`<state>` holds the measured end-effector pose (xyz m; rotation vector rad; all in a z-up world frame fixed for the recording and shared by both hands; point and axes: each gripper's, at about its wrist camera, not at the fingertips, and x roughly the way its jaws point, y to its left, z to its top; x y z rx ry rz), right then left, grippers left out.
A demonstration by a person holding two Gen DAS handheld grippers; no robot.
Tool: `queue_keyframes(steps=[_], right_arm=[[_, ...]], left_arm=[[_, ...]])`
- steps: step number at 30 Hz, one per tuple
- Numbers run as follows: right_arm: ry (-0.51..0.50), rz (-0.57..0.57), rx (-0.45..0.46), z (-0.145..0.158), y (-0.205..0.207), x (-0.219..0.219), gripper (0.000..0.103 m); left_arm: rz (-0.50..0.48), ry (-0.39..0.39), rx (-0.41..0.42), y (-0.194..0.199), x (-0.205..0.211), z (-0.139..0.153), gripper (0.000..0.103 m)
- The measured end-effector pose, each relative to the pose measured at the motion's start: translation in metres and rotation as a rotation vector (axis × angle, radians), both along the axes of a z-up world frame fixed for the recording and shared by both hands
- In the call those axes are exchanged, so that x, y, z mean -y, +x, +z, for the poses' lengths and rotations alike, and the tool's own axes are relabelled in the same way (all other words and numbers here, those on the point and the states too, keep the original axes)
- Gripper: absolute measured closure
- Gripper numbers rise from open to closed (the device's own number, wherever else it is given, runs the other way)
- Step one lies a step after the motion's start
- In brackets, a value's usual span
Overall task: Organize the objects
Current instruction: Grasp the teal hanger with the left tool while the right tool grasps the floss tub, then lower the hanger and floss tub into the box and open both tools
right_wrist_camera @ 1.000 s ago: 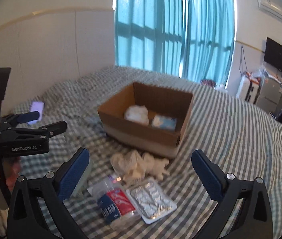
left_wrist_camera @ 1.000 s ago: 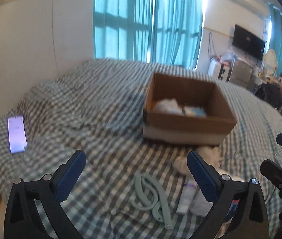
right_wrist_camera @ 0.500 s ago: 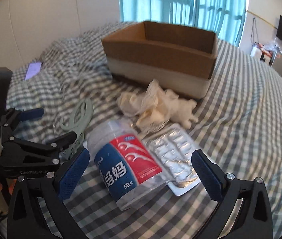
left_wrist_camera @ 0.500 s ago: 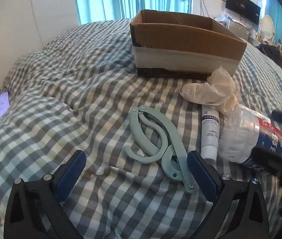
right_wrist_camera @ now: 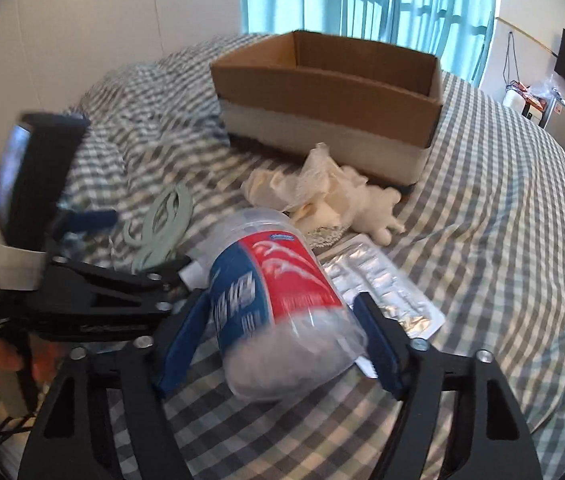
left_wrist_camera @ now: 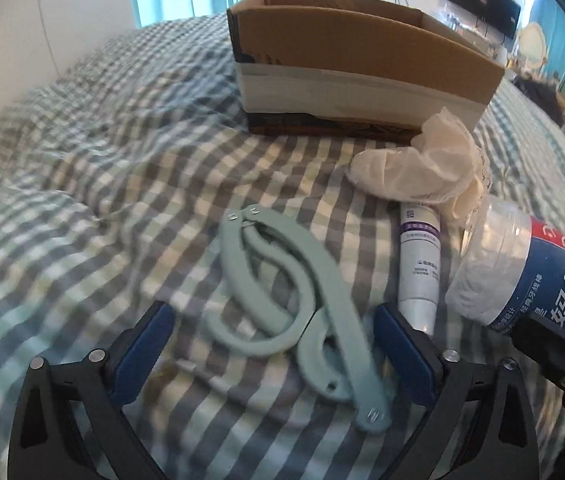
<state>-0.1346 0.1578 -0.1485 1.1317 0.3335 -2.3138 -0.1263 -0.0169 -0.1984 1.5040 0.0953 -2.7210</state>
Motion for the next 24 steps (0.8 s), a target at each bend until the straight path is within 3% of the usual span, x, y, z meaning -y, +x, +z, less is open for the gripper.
queue_keyframes(steps=[4,18,24], right_arm=[[-0.019,-0.023,-0.001,0.000,-0.004,-0.010,0.035],[-0.049,-0.049,-0.057,0.020,0.008,-0.017,0.039],[-0.063,-0.074,-0.094,0.037,0.017,-0.023,0.040]], left_arm=[[-0.001,0.065,-0.016,-0.001,0.005,-0.002,0.029],[-0.099,0.123,-0.004,0.031,-0.012,0.022,0.031],[-0.121,0.145,-0.038,0.039,-0.016,0.039,0.039]])
